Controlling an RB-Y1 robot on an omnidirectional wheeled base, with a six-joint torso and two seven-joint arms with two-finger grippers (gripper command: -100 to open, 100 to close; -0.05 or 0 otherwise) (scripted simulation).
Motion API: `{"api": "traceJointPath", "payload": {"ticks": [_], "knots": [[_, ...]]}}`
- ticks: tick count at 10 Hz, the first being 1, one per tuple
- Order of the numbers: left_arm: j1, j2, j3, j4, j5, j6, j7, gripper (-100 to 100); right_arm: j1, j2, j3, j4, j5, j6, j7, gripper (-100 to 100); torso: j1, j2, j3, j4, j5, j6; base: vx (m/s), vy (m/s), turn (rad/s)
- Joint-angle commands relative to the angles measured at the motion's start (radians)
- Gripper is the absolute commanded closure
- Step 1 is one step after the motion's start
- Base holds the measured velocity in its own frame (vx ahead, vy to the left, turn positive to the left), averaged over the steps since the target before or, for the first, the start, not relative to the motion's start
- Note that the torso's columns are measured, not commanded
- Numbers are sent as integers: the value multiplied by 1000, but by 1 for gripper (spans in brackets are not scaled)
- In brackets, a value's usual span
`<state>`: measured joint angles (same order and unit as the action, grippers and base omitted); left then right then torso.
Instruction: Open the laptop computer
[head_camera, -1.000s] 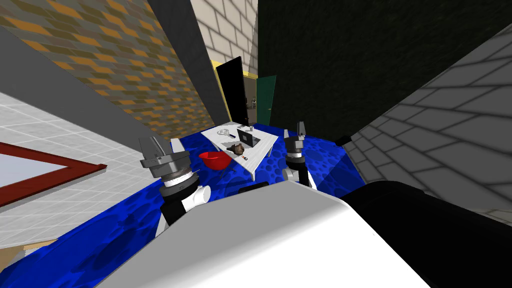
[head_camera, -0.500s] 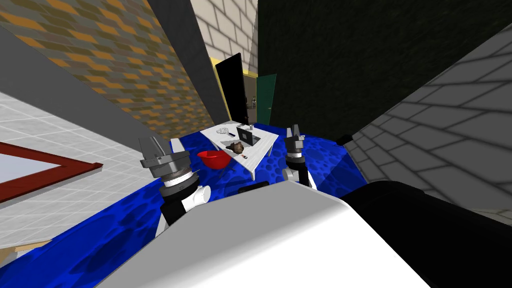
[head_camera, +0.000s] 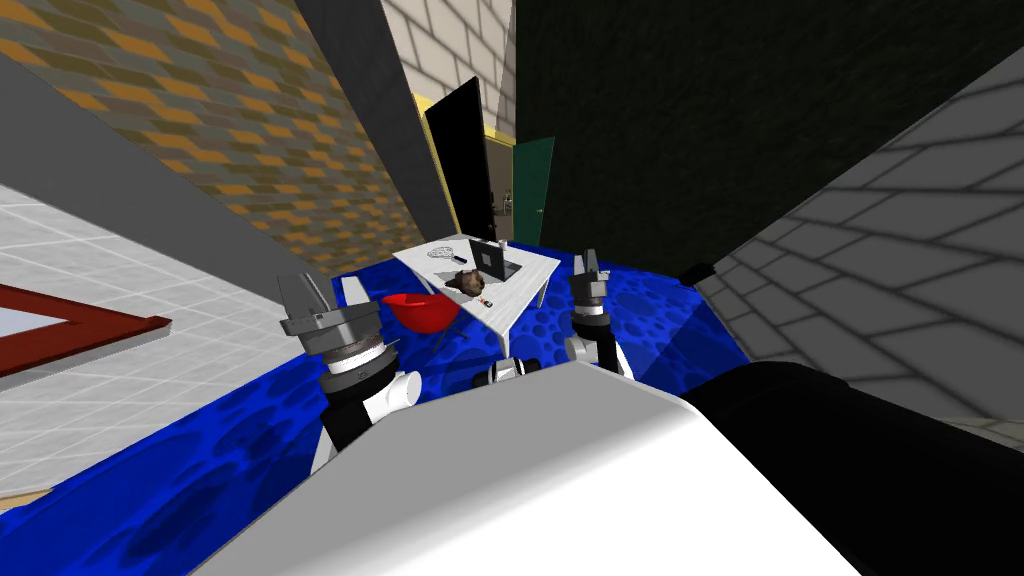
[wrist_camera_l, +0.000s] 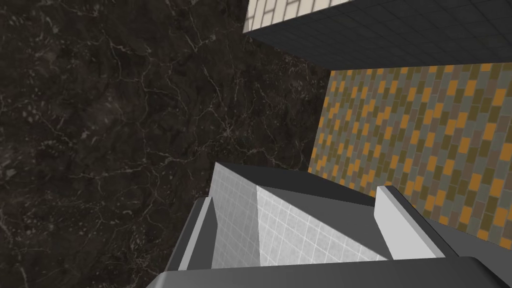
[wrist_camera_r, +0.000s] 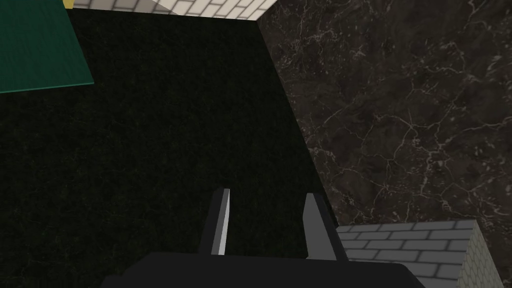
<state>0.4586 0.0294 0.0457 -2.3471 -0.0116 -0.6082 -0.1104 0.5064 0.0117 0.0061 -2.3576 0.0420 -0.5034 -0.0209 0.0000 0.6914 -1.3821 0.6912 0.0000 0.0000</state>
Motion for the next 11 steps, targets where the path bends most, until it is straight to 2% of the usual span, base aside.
{"api": "traceJointPath", "payload": {"ticks": [1, 5, 10, 11], "knots": [[0, 0, 0, 0, 0, 0, 0, 0, 4, -54, -19, 8, 2, 1, 19, -100, -1, 34, -69, 33, 0, 0, -17, -26, 159], [0, 0, 0, 1, 0, 0, 0, 0, 17, -144, -86, 37, 9, 5, 88, -100, -1, 48, -93, 47, 0, 0, -47, -49, 220], [0, 0, 0, 1, 0, 0, 0, 0, 47, -245, -220, 95, 30, 15, 223, -100, 0, 47, -93, 47, 0, 0, -75, -64, 359], [0, 0, 0, 1, 0, 0, 0, 0, 47, -245, -220, 95, 30, 15, 230, -100, 0, 47, -94, 47, 0, 0, -53, -47, 198]]}}
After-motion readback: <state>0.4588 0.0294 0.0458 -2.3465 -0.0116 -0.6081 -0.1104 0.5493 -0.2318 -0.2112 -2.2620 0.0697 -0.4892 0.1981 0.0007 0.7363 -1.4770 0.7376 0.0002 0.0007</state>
